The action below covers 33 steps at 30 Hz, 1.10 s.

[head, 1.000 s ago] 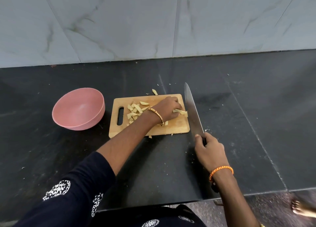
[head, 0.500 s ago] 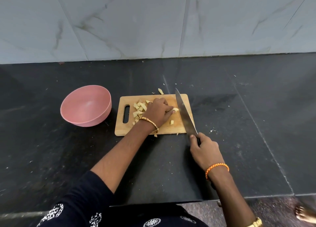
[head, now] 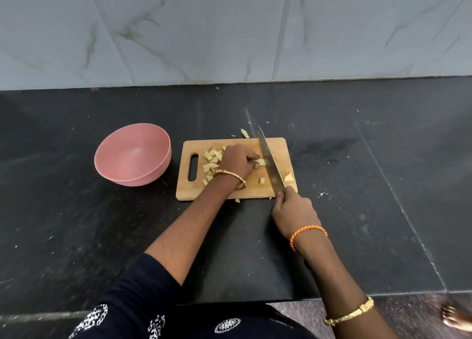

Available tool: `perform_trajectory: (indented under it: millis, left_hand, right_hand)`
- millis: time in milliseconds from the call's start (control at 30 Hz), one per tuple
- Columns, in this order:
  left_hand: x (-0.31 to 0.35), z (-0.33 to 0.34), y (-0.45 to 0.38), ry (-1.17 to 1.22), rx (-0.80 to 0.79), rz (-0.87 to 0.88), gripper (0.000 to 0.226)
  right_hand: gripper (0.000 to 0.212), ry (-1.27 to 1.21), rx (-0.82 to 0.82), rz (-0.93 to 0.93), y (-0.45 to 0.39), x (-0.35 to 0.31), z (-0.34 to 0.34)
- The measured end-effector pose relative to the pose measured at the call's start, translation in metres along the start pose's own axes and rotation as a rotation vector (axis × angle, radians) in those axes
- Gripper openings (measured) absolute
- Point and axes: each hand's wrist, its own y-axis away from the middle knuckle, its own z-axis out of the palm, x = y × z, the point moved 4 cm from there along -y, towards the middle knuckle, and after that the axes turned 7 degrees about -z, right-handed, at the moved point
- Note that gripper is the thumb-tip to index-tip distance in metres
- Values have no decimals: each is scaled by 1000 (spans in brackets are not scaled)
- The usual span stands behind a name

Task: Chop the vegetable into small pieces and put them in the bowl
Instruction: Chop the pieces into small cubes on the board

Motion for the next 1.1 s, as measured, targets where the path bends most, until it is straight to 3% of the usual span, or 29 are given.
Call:
perform_trajectory:
  millis: [333, 533, 933, 1100]
  left_hand:
    - [0, 0, 6, 22, 70, 5, 26]
    - [-6, 1, 9, 159, 131, -84, 27]
    - [-7, -3, 8, 143, 85, -60, 25]
    - [-6, -3, 8, 110, 73, -73, 27]
  right_hand:
    - [28, 220, -186, 40, 17, 1, -14]
    - [28, 76, -62, -4, 21, 2, -24]
    - [21, 144, -48, -53, -2, -1, -2]
    - [28, 198, -52, -44, -4, -9, -1]
